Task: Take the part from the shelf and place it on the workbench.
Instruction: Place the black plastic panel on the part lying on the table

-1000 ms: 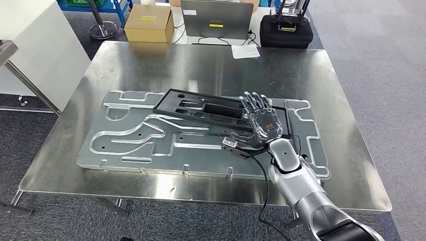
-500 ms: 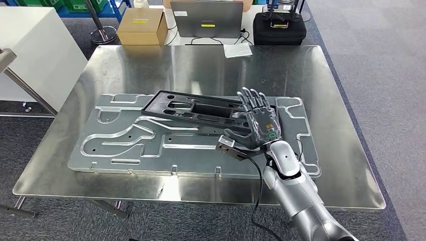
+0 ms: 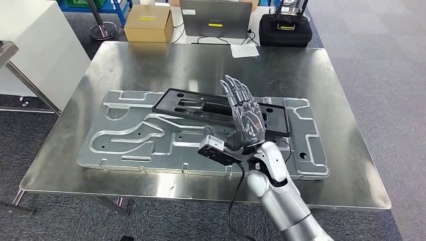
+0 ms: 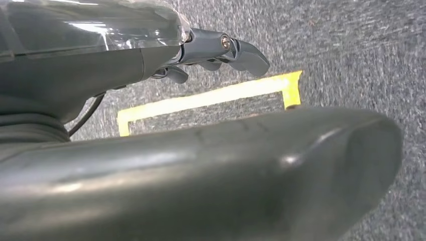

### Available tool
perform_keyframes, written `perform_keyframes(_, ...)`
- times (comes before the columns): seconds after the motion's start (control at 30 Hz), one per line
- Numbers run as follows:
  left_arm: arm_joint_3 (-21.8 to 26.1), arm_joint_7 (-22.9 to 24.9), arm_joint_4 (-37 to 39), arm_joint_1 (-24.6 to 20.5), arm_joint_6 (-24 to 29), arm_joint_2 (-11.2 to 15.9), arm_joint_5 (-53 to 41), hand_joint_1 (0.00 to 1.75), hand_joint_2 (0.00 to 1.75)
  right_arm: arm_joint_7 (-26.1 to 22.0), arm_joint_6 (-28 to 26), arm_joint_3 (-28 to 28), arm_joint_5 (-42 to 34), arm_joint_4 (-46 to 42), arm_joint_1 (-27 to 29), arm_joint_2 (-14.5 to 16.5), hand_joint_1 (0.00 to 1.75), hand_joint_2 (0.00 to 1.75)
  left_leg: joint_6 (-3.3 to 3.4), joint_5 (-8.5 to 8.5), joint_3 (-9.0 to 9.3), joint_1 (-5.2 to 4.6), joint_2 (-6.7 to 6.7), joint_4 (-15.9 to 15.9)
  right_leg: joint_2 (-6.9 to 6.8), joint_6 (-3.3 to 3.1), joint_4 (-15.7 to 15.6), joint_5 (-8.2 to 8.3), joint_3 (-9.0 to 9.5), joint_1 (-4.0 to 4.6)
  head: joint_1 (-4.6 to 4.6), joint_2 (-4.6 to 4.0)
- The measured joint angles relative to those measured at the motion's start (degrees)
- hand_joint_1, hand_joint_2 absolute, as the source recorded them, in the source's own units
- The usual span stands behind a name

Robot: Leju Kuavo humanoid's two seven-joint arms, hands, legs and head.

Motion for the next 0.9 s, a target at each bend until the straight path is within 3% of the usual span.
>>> perform_keyframes(0.03,0.21,-0.21,0.0,0.18,0.03,-0.05,0.77,0.0,0.0,-1.13,-0.99,0.43,-5.18,-3.04,2.33,0.36,0.0,0.0,-0.03,-0.02,-0.12,0.02,-0.11,0.19,-0.01,-0.03,-0.13,0.51,0.42,-0.03,0.01,0.01)
perform_keyframes(0.07,0.54,-0.41,0.0,0.42,0.08,-0.12,1.57,0.0,0.0,-2.35,-1.84,0.84,-11.02,-6.31,4.94,0.73,0.0,0.0,-0.1,-0.08,-0.23,0.06,-0.23,0.4,-0.02,-0.12,-2.41,1.94,1.83,-0.07,0.01,0.01)
perform_keyframes(0.17,1.69,-0.8,0.0,1.14,0.19,-0.31,3.4,0.0,0.0,-5.84,-2.5,2.14,-25.42,-14.84,11.98,1.46,0.0,0.0,-0.63,-0.33,-0.71,-0.12,-0.37,1.24,-0.03,-0.64,-11.98,5.69,6.65,0.01,-0.02,-0.01)
perform_keyframes(0.3,4.06,-0.39,0.0,1.71,1.08,-0.36,6.8,0.0,0.0,-15.9,2.24,1.46,-42.7,-25.42,25.18,0.83,0.0,0.0,-1.72,-0.12,-1.04,-0.15,-0.49,1.49,-0.21,-1.87,-13.52,6.54,6.92,0.24,-0.06,0.0)
perform_keyframes(0.33,4.92,-0.22,0.0,1.93,1.44,-0.4,7.85,0.0,0.0,-18.94,3.87,0.31,-46.89,-27.69,29.18,0.68,0.0,0.0,-2.0,-0.99,-1.24,-0.11,-0.48,2.08,-0.39,-2.32,-13.69,6.85,6.76,0.18,-0.07,0.0)
perform_keyframes(0.4,6.48,0.01,0.0,2.32,2.01,-0.55,9.44,0.0,0.0,-22.96,9.37,-4.04,-53.04,-30.21,36.38,1.27,0.0,0.0,-2.53,-5.13,-2.49,0.1,-0.31,6.23,-0.68,-3.11,-13.93,7.64,6.04,0.02,-0.24,0.0)
perform_keyframes(0.47,7.82,0.23,0.0,2.48,2.39,-0.74,10.43,0.0,0.0,-24.68,19.95,-11.23,-56.58,-31.1,41.9,3.44,0.0,0.0,-2.91,-10.23,-4.29,0.29,-0.18,13.26,-0.73,-3.32,-13.87,8.52,4.82,0.13,-0.37,0.0)
perform_keyframes(0.5,8.37,0.39,0.0,2.5,2.56,-0.82,10.81,0.0,0.0,-24.99,25.92,-15.48,-57.92,-31.11,43.96,4.89,0.0,0.0,-2.98,-11.7,-4.47,0.33,-0.16,15.71,-0.75,-3.28,-13.82,9.04,4.11,0.19,-0.36,0.0)
perform_keyframes(0.53,8.92,0.58,0.0,2.51,2.79,-0.92,11.21,0.0,0.0,-25.14,32.01,-20.03,-59.7,-30.82,45.5,6.35,0.0,0.0,-2.94,-12.09,-3.57,0.33,-0.16,16.13,-0.77,-3.19,-13.77,9.59,3.42,0.24,-0.36,0.0)
perform_keyframes(0.57,9.45,0.8,0.0,2.5,3.05,-1.02,11.57,0.0,0.0,-25.39,37.74,-24.61,-61.77,-30.17,46.58,7.57,0.0,0.0,-2.79,-11.49,-1.45,0.32,-0.16,14.2,-0.76,-3.06,-13.73,10.13,2.77,0.28,-0.36,0.0)
perform_keyframes(0.63,10.34,1.08,0.0,2.36,3.53,-1.16,12.26,0.0,0.0,-26.24,47.34,-33.42,-65.13,-27.58,47.55,9.15,0.0,0.0,-2.2,-9.39,4.95,0.18,-0.17,5.53,-0.74,-2.67,-13.71,11.22,1.82,0.33,-0.36,0.01)
perform_keyframes(0.7,11.11,1.04,0.0,2.09,3.85,-1.3,12.84,0.0,0.0,-27.18,52.18,-41.49,-65.31,-23.51,47.4,10.37,0.0,0.0,-1.45,-8.04,8.57,-0.23,-0.21,-0.59,-0.76,-1.94,-13.95,12.4,1.45,0.3,-0.33,0.01)
perform_keyframes(0.8,12.05,0.85,0.01,2.01,4.15,-1.62,13.29,0.0,0.0,-28.39,52.55,-50.56,-61.81,-17.02,46.49,11.68,0.0,0.0,-0.33,-6.3,8.04,-0.63,-0.16,-1.47,-0.76,-0.7,-14.9,14.29,1.39,-0.02,-0.46,0.01)
perform_keyframes(0.83,12.31,0.83,0.01,2.01,4.18,-1.73,13.33,0.0,0.0,-28.66,52.43,-52.8,-61.01,-15.39,46.32,11.98,0.0,0.0,0.03,-5.4,7.56,-0.57,-0.05,-1.7,-0.65,-0.38,-14.83,13.95,1.17,-0.1,-0.46,0.01)
perform_keyframes(0.87,12.51,0.81,0.01,2.01,4.2,-1.8,13.37,0.0,0.0,-28.77,52.14,-54.72,-60.55,-14.06,46.2,12.21,0.0,0.0,0.45,-4.42,6.89,-0.45,0.1,-2.01,-0.53,-0.12,-13.92,12.31,0.76,-0.14,-0.43,0.01)
perform_keyframes(0.9,12.67,0.8,0.01,2.01,4.2,-1.89,13.38,0.0,0.0,-28.63,51.36,-56.3,-60.16,-12.88,46.05,12.41,0.0,0.0,0.76,-3.43,6.05,-0.34,0.22,-2.25,-0.4,0.08,-11.83,9.4,0.16,-0.17,-0.36,0.01)
